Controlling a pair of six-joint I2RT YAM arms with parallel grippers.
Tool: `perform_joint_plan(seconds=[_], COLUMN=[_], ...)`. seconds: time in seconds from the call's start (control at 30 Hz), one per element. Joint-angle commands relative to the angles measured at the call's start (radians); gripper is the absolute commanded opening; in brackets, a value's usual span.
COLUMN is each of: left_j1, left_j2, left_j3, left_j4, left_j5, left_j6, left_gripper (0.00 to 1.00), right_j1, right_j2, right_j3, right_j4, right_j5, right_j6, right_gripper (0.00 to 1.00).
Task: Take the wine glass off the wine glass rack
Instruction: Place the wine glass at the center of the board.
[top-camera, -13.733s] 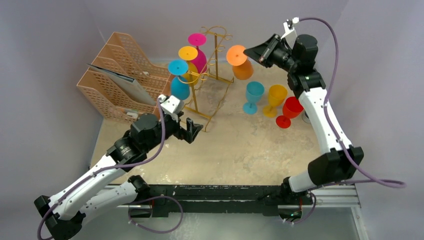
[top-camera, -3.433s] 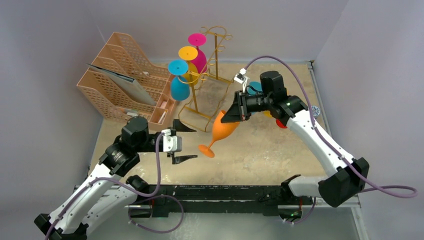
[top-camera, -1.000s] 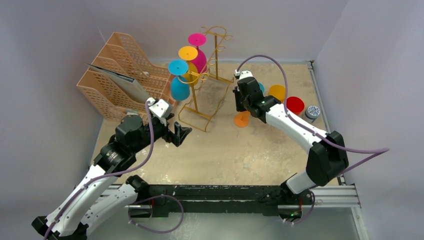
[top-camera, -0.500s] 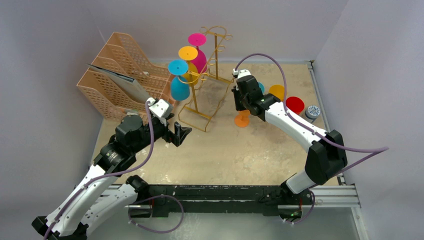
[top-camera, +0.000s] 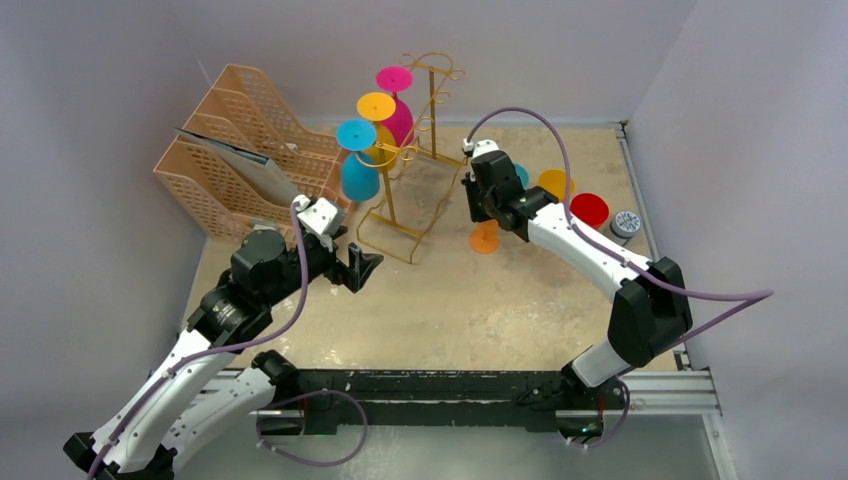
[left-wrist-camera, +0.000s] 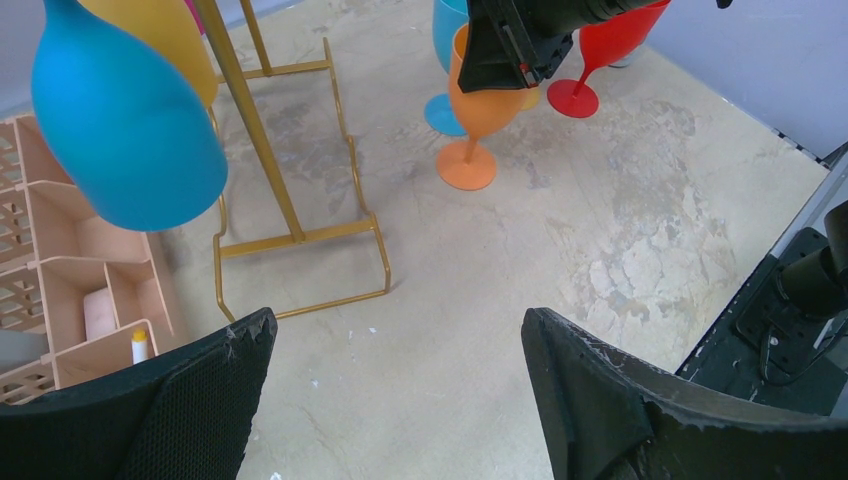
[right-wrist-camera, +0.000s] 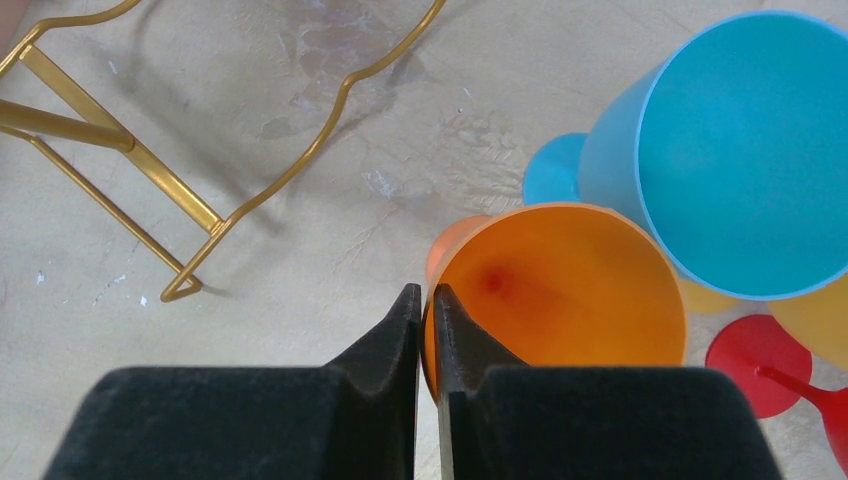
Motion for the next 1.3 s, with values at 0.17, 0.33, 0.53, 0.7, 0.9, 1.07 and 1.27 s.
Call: perform_joint_plan(seconds=[0.17,0.33,0.53,0.7,0.9,1.07,1.27], left_j1=[0.003,0.002,0.002,0.002,0.002,0.002,0.002], left_j2=[-0.007,-0.009,-0.009,-0.014,-0.016,-0.019,0.032], left_j3=[0.003,0.003,0.005,0.005,0.007,0.026,0.171], left_j4=[-0.006,-0.006,-0.008,-0.012,-0.011,-0.025,-0.15], left_j5=[-0.02,-0.027,-0.03,-0.036,-0.046,-0.075,0.009], left_j6=[0.01,0.012,0.01,0.009,0.009,-0.002,0.002], left_gripper=[0.91,0.91,0.91,0.91,0.91,0.92,1.0], right_j1=[-0.004,-0.004,-0.004,-0.003,-0.004,-0.004,-0.004], right_j2=[-0.001,-0.007,-0.012,-0.028,-0.059,-0.106,-0.222], right_j3=[0.031,0.027,0.028,0.037,0.063,0.091,0.054], right_j4=[0.012,0.021,0.02,0.012,-0.007,-0.03,-0.043], right_j5=[0.04,0.053,0.044,0.006,-0.083,-0.179,-0.199], right_j6=[-0.038,-0.048,-0.047,-0.045,-0.034,-0.011,0.078], right_gripper=[0.11,0.11,0.14,0.26,0.41,0.51,0.67])
